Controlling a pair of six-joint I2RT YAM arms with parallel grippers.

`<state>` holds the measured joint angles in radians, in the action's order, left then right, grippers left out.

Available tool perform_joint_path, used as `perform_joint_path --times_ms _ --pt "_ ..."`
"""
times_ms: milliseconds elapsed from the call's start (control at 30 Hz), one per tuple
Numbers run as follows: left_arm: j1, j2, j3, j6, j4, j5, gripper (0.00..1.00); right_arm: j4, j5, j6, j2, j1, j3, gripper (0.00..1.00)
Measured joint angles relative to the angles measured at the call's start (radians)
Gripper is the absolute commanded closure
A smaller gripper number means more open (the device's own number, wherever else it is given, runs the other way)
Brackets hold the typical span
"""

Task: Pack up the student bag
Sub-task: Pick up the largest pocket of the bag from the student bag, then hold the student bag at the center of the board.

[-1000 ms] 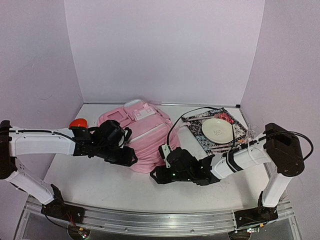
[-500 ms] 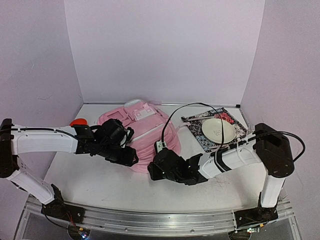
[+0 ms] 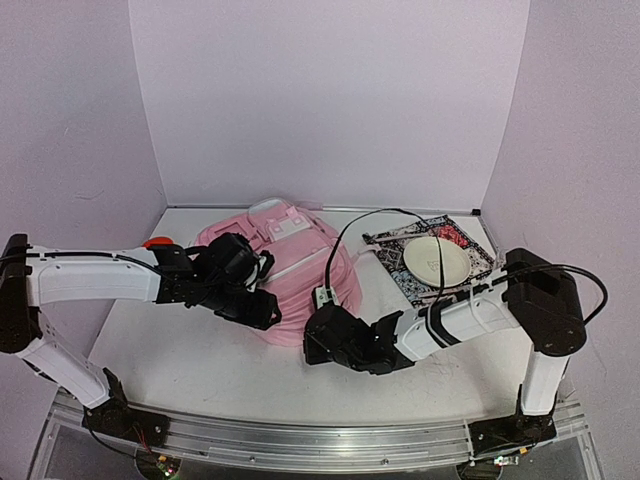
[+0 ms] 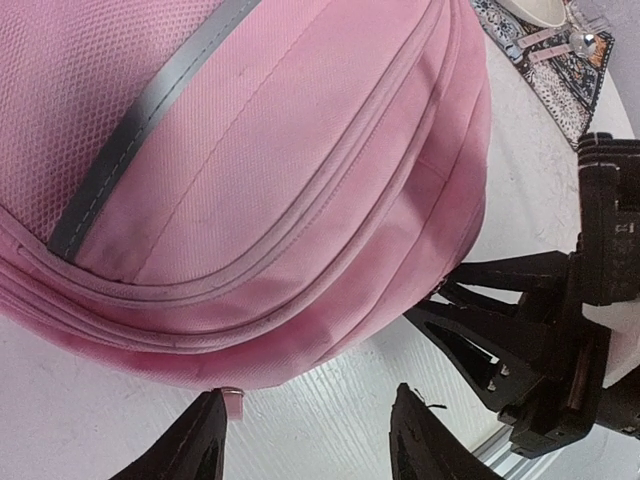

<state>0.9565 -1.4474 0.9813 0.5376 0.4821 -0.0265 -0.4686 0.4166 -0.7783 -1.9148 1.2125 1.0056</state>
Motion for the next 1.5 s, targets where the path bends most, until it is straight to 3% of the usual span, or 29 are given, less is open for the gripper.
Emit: perform_joint_path --times_ms 267,633,1167,1333,1400,1500 --pt "0.000 -0.025 0.032 -0.039 -0.001 0.012 0.42 -0.003 0.008 0.030 0.013 0.000 -0.025 1.00" --pt "0.001 -0.061 0.047 -0.187 0.000 0.060 0.32 -0.015 -0.079 0.152 0.102 -0.012 -0.095 1.00" --pt "0.029 -0.157 0.060 -0.542 -0.081 0.081 0.32 0.010 -0.309 0.232 0.172 -0.074 -0.096 1.00" --pt "0.025 -0.161 0.035 -0.583 -0.123 0.076 0.47 0.032 -0.351 0.233 0.184 -0.091 -0.096 1.00" --pt "0.024 -0.170 0.035 -0.590 -0.133 0.070 0.61 0.037 -0.363 0.234 0.188 -0.097 -0.096 1.00" --pt "0.025 -0.191 0.035 -0.593 -0.151 0.060 0.91 0.045 -0.378 0.238 0.194 -0.112 -0.097 1.00"
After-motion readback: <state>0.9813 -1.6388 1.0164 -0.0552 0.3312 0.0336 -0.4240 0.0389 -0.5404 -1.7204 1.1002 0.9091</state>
